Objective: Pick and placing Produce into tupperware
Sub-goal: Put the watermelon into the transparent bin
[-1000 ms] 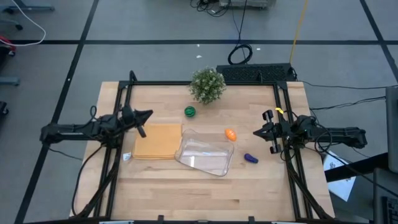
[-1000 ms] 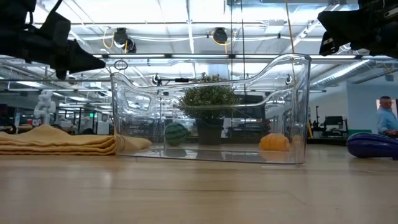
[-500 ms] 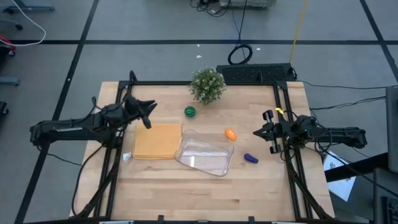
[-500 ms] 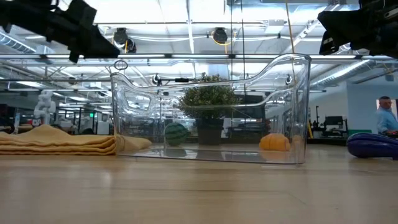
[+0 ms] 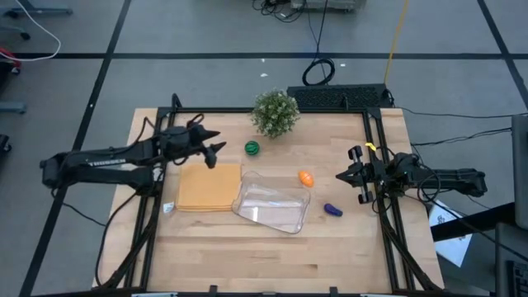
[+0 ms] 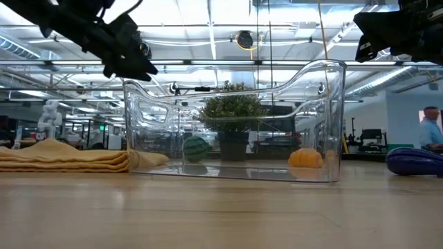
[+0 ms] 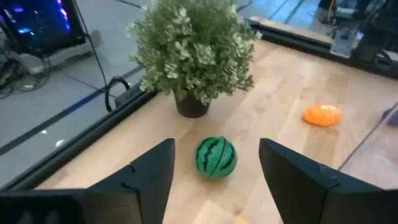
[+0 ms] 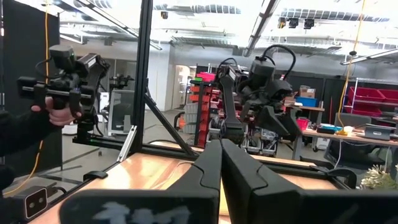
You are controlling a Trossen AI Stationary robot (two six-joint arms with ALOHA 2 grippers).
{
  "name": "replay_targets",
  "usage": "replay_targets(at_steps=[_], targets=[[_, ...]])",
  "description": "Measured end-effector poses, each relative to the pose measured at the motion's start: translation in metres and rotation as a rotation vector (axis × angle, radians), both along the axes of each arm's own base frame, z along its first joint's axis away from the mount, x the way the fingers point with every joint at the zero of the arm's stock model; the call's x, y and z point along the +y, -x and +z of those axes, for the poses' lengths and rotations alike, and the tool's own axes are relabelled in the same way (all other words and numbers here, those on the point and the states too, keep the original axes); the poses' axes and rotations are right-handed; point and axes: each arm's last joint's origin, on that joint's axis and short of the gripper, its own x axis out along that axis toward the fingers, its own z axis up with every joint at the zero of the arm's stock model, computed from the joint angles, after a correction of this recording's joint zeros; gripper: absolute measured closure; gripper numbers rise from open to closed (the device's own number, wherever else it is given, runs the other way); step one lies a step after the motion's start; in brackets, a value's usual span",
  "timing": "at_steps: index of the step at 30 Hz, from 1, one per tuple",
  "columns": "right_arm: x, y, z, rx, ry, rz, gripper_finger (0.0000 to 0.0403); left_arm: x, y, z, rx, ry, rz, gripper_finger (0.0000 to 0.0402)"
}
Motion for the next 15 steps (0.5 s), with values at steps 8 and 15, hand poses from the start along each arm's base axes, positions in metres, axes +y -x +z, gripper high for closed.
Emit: replay_targets(at_steps=[8, 15], targets=[[0.000, 0.000, 0.000, -0.001, 0.002, 0.000, 0.0403, 0.007, -0.009, 0.002, -0.040, -0.029, -0.049, 0.0156], [0.000, 0.000, 0.001, -0.009, 0.006, -0.001, 0.0403, 0.018, -0.013, 0.036, -0.121, -0.042, -0.086, 0.0156]])
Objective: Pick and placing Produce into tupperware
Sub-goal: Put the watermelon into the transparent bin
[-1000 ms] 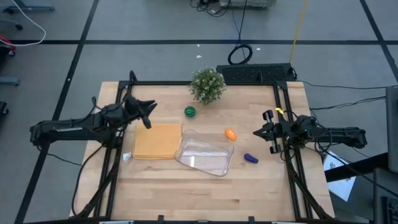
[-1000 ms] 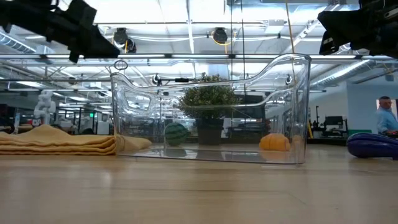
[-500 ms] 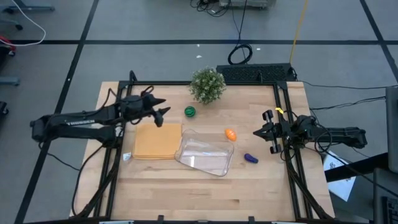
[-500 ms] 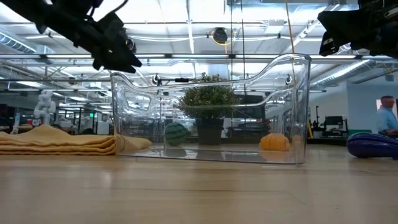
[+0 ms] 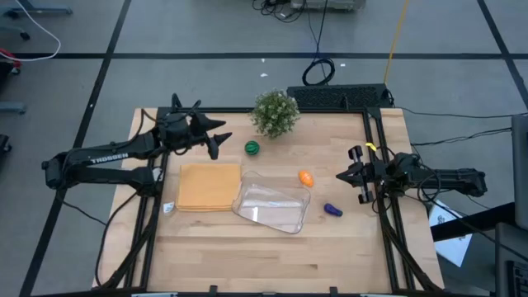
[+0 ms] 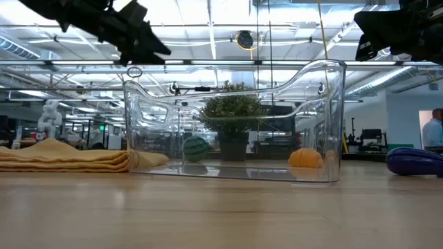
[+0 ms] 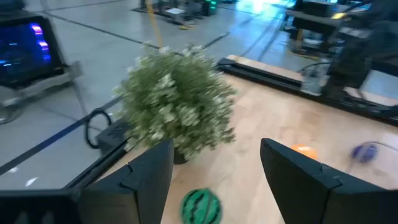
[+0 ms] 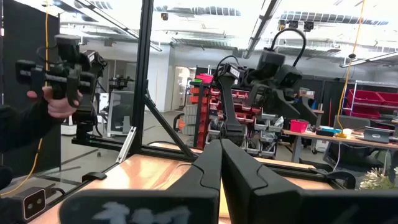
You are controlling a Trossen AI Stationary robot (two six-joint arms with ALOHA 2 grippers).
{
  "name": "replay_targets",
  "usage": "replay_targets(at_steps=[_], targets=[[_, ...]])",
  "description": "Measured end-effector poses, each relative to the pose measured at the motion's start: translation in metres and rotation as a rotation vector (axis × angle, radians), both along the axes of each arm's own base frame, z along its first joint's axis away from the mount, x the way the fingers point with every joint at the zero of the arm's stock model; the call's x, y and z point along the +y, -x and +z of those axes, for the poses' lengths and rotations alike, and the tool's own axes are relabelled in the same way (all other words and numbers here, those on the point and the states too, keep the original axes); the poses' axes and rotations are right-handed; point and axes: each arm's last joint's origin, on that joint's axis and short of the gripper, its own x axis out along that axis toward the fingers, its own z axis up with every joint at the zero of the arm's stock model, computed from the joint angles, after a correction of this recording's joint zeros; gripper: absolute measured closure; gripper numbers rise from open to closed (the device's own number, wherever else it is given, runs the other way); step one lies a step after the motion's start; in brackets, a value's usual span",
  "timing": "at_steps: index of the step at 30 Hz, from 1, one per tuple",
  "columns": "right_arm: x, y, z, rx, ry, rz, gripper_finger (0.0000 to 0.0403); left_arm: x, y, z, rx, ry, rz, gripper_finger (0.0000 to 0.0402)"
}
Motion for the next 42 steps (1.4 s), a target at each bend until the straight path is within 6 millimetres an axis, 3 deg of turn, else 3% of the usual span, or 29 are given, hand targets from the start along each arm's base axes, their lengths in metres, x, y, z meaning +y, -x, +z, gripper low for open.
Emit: replay_targets(at_steps=[10, 23, 35, 42], targets=[[0.000, 0.000, 0.000, -0.002, -0.006, 0.002, 0.0403, 0.020, -0.031, 0.034, 0.048, 0.043, -0.111, 0.0156], [0.000, 0.000, 0.000, 0.001, -0.006, 0.002, 0.0403, 0.043, -0.082, 0.044, 0.331, 0.122, -0.161, 0.0156], [0.000, 0.000, 0.000, 0.002, -0.007, 0.002, 0.0403, 0.065, -0.120, 0.020, 0.682, 0.227, -0.058, 0.0156], [0.000, 0.000, 0.000, 0.002, -0.007, 0.002, 0.0403, 0.071, -0.132, -0.003, 0.768, 0.295, -0.038, 0.0156]])
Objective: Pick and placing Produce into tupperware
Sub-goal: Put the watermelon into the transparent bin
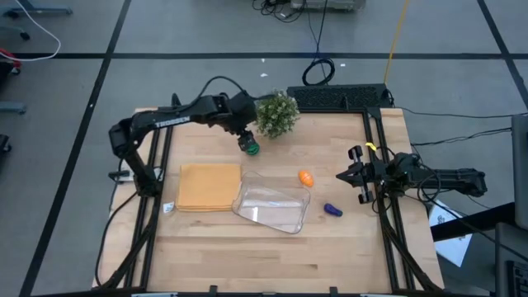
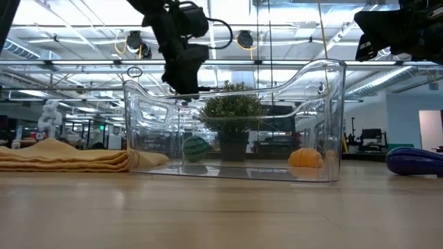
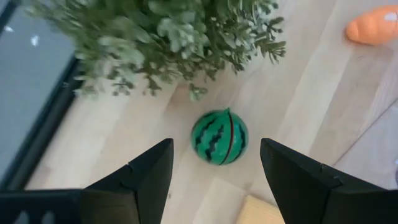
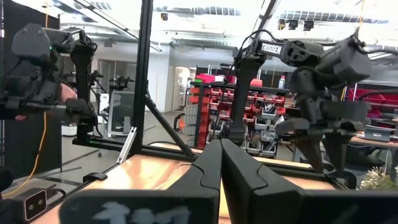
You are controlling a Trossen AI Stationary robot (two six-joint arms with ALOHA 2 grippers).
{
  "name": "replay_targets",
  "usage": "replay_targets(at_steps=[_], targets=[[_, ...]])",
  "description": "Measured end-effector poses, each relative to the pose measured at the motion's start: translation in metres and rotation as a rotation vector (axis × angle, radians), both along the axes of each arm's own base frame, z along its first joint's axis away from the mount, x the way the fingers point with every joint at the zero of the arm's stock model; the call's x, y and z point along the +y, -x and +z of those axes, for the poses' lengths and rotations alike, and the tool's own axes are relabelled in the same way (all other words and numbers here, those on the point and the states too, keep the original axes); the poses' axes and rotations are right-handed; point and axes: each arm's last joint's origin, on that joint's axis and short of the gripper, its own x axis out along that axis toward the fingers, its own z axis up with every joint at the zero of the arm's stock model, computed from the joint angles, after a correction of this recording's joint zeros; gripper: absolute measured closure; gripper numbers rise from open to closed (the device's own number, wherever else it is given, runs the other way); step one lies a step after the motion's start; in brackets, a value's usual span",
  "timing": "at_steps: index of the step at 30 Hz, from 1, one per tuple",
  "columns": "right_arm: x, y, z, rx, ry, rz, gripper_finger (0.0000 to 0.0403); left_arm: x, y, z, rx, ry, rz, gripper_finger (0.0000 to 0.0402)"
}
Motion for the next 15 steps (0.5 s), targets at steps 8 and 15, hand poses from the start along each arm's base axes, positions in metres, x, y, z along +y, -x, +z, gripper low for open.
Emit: replay_targets(at_steps=[8, 15], targets=[[0.000, 0.000, 0.000, 0.000, 0.000, 0.000, 0.0403, 0.003, -0.010, -0.021, 0.042, 0.060, 0.000, 0.0149], [0.000, 0.000, 0.000, 0.000, 0.000, 0.000, 0.0403, 0.003, -0.009, -0.025, 0.074, 0.069, 0.015, 0.0102]])
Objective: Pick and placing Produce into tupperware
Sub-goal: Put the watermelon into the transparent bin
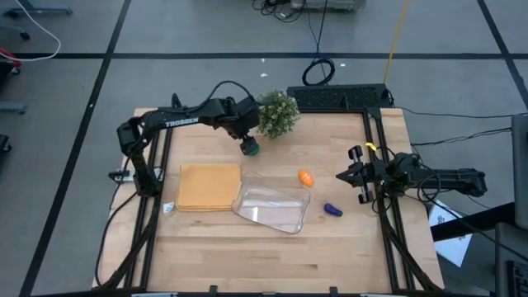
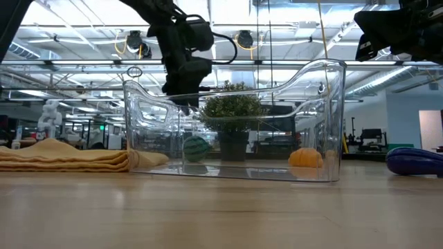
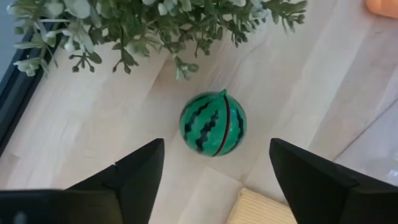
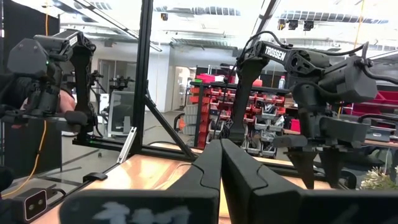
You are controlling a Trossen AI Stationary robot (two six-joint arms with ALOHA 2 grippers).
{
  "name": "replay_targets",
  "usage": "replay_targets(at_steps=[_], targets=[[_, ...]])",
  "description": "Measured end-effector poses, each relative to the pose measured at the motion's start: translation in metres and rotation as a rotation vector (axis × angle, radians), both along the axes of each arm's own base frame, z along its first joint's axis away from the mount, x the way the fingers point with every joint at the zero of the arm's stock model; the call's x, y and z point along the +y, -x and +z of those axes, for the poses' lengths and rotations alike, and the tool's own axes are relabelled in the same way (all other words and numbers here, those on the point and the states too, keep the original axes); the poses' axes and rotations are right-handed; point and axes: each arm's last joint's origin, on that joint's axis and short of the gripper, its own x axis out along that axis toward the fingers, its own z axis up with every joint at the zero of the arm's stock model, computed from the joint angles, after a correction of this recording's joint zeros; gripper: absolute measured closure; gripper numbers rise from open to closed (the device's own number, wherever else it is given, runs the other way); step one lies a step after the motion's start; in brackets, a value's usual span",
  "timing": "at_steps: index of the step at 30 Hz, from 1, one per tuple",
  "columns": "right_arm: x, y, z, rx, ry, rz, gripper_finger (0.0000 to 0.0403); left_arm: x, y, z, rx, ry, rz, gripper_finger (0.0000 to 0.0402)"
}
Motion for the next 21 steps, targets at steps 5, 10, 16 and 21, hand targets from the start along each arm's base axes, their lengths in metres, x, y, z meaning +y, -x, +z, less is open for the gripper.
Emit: replay_targets(at_steps=[5, 10, 16, 21], targets=[[0.000, 0.000, 0.000, 0.000, 0.000, 0.000, 0.0403, 0.000, 0.000, 0.000, 0.001, -0.001, 0.002, 0.0083], [0.000, 0.000, 0.000, 0.000, 0.000, 0.000, 0.0403, 0.001, -0.004, -0.009, 0.018, 0.025, 0.007, 0.0082], [0.000, 0.000, 0.000, 0.000, 0.000, 0.000, 0.0403, 0.001, -0.008, -0.019, 0.031, 0.069, -0.009, 0.0082], [0.000, 0.000, 0.000, 0.004, -0.004, 0.001, 0.0403, 0.000, -0.012, -0.027, 0.042, 0.080, -0.022, 0.0082]])
